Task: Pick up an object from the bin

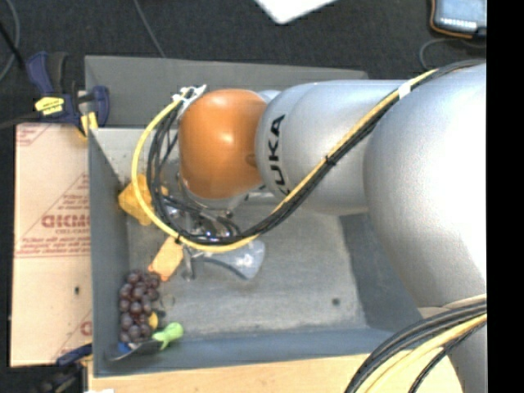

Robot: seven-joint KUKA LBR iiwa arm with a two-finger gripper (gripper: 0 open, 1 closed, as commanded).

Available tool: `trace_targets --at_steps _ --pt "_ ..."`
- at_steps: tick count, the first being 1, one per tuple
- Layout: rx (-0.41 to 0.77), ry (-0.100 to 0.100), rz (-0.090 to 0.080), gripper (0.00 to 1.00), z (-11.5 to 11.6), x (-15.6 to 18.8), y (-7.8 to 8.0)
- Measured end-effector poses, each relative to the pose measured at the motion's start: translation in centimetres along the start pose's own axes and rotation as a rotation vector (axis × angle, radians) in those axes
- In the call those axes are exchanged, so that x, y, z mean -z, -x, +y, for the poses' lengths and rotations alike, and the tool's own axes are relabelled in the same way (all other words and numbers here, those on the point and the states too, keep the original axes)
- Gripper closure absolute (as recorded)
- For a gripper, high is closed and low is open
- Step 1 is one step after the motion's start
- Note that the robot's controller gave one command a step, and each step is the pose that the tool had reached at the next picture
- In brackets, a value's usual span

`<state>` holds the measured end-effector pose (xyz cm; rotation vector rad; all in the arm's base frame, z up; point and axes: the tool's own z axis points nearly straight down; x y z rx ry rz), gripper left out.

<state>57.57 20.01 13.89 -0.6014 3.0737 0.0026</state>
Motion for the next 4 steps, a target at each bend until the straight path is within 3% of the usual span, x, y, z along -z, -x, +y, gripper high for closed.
trace_targets --at_steps 1,2,4 --pt "0.319 0.0 -0.002 0.0 -0.3 -5.7 1.1" --pt "0.349 0.0 -0.006 1.0 0.0 -8.3 1.7" --pt "0.352 0.0 -0.008 1.0 0.0 -7.6 1.7"
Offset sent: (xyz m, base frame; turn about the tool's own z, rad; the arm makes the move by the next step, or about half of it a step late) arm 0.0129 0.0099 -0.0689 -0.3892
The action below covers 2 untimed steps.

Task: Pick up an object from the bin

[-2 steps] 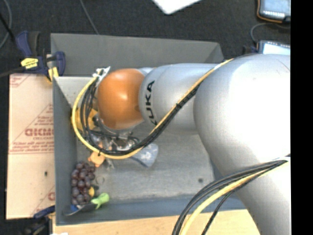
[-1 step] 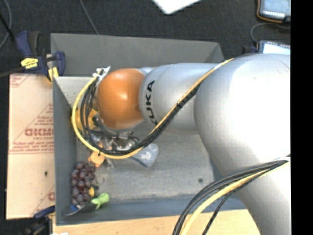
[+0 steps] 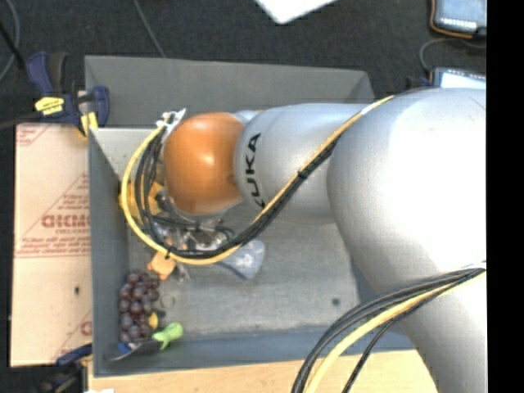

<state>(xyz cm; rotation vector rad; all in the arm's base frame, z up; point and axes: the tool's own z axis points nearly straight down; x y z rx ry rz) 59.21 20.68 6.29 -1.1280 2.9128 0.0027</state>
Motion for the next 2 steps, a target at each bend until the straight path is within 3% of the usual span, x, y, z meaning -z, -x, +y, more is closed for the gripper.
trace_targets --at_steps 2 --pt "-0.003 0.0 0.001 1.0 0.0 2.7 0.0"
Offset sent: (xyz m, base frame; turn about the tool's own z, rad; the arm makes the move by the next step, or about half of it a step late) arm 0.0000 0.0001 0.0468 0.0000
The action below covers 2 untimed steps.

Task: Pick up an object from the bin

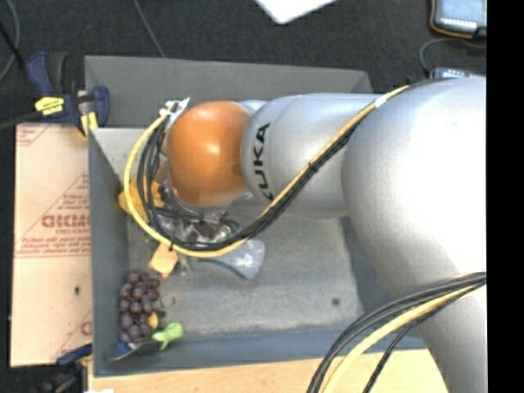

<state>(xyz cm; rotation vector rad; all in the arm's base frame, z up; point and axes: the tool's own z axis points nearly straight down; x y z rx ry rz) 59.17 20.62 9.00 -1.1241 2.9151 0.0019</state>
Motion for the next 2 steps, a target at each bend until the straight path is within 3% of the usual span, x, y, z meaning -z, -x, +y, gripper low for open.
trace_targets --at_steps 2 --pt "-0.003 0.0 0.0 1.0 -0.04 1.48 0.0"
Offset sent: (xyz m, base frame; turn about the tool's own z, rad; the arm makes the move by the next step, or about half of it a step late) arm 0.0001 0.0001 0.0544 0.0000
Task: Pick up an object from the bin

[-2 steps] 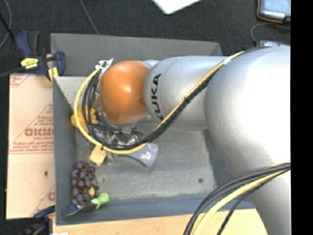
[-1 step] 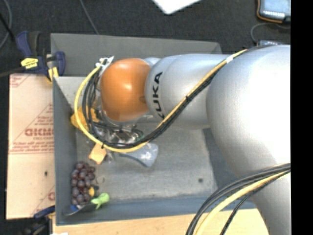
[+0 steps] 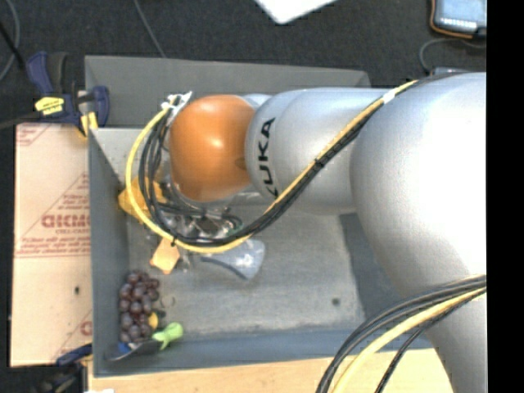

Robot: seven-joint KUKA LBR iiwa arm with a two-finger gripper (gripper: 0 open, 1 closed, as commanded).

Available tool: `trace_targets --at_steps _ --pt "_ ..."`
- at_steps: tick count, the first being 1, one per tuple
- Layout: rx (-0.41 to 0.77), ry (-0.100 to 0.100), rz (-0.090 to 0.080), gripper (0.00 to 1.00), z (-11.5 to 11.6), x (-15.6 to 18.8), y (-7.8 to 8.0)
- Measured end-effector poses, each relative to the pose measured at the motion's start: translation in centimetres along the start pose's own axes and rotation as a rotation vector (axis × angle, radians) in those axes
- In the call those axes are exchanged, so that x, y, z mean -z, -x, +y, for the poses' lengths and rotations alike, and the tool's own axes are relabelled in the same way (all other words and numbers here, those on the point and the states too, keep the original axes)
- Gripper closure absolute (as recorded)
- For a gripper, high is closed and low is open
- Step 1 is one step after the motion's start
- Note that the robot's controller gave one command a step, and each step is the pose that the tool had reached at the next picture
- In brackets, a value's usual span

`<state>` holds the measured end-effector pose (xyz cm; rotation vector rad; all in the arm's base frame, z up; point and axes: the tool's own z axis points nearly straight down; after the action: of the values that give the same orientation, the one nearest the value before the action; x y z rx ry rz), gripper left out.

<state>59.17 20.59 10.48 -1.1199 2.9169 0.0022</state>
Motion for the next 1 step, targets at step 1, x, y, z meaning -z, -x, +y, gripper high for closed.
trace_targets --at_steps 1 --pt "-0.002 0.0 -0.001 1.0 -0.03 1.47 0.02"
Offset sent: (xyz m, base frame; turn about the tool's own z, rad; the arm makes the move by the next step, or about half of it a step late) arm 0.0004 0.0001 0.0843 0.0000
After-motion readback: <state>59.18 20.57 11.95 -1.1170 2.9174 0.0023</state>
